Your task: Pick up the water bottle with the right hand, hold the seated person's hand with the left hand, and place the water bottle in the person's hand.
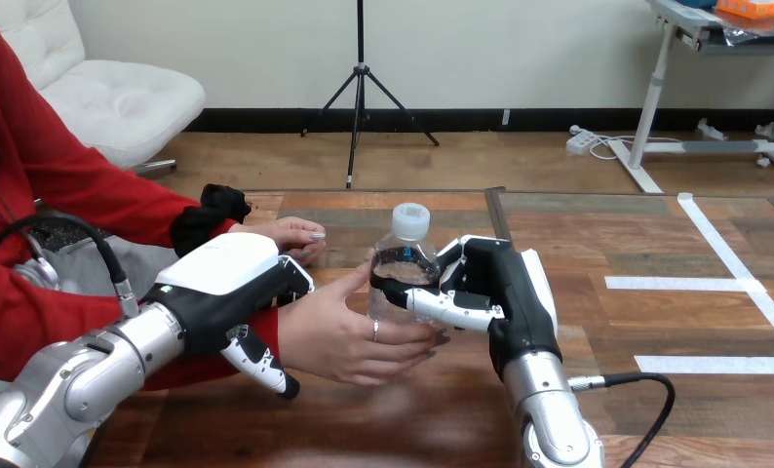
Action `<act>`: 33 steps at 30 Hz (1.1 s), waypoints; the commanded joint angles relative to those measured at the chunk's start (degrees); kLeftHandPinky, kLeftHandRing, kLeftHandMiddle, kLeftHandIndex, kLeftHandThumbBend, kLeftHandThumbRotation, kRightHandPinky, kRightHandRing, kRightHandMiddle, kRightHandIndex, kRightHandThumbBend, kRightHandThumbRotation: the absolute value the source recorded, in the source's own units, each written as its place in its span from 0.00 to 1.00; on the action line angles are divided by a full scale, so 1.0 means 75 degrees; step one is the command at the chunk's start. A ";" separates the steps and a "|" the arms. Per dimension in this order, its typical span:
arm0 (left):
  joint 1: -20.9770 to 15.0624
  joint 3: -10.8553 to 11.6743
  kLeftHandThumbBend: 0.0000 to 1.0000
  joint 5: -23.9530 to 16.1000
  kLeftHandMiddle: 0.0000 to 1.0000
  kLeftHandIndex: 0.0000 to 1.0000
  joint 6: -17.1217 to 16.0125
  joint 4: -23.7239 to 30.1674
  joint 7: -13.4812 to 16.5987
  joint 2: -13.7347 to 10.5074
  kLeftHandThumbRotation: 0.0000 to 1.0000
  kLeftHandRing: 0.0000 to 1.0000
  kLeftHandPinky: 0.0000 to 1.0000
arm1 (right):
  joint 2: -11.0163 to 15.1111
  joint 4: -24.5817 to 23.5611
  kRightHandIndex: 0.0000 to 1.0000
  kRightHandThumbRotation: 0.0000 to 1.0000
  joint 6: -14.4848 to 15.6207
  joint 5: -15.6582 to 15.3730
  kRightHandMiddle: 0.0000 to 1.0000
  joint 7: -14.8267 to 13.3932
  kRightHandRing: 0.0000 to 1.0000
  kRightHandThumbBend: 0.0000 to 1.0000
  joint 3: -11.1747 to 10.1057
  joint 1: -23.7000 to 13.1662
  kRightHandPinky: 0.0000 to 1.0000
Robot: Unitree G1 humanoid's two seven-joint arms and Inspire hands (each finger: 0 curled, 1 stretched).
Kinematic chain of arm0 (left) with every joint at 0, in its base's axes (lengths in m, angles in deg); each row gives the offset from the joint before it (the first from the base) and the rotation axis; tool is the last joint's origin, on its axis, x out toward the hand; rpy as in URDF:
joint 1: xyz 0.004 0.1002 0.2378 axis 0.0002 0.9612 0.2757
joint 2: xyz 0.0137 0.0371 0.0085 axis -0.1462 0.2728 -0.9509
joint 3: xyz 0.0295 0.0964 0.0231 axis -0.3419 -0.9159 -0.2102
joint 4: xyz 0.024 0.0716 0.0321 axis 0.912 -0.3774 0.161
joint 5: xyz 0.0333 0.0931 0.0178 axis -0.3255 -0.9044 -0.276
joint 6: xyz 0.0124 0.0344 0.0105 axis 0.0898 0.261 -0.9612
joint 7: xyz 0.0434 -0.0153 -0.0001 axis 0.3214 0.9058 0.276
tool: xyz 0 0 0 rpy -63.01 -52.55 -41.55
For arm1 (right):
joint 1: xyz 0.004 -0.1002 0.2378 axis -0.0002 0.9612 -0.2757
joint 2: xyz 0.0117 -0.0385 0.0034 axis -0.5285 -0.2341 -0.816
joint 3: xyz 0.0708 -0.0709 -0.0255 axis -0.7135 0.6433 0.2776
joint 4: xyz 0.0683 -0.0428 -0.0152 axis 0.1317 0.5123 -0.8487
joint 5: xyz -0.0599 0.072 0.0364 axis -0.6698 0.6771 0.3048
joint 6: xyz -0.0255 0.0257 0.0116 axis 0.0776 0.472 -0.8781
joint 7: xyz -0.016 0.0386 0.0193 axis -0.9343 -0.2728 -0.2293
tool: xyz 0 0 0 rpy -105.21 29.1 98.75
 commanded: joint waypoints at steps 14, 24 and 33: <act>-0.0952 0.0062 0.84 0.0149 0.39 0.41 -0.0219 0.0094 -0.0001 0.0444 0.03 0.31 0.24 | -0.0603 -0.1288 0.14 0.00 0.0473 -0.0016 0.14 -0.0206 0.09 0.65 0.0546 -0.0128 0.05; -0.1138 0.0011 0.85 0.0079 0.38 0.41 -0.0326 -0.0270 0.0141 0.0598 0.02 0.30 0.23 | -0.0654 -0.1672 0.15 0.00 0.0875 0.0015 0.15 -0.0404 0.10 0.64 0.0687 -0.0054 0.05; -0.1275 -0.0020 0.86 0.0011 0.37 0.41 -0.0369 -0.0486 0.0209 0.0724 0.02 0.29 0.22 | -0.0627 -0.2106 0.15 0.00 0.1196 0.0047 0.15 -0.0460 0.10 0.64 0.0820 0.0057 0.05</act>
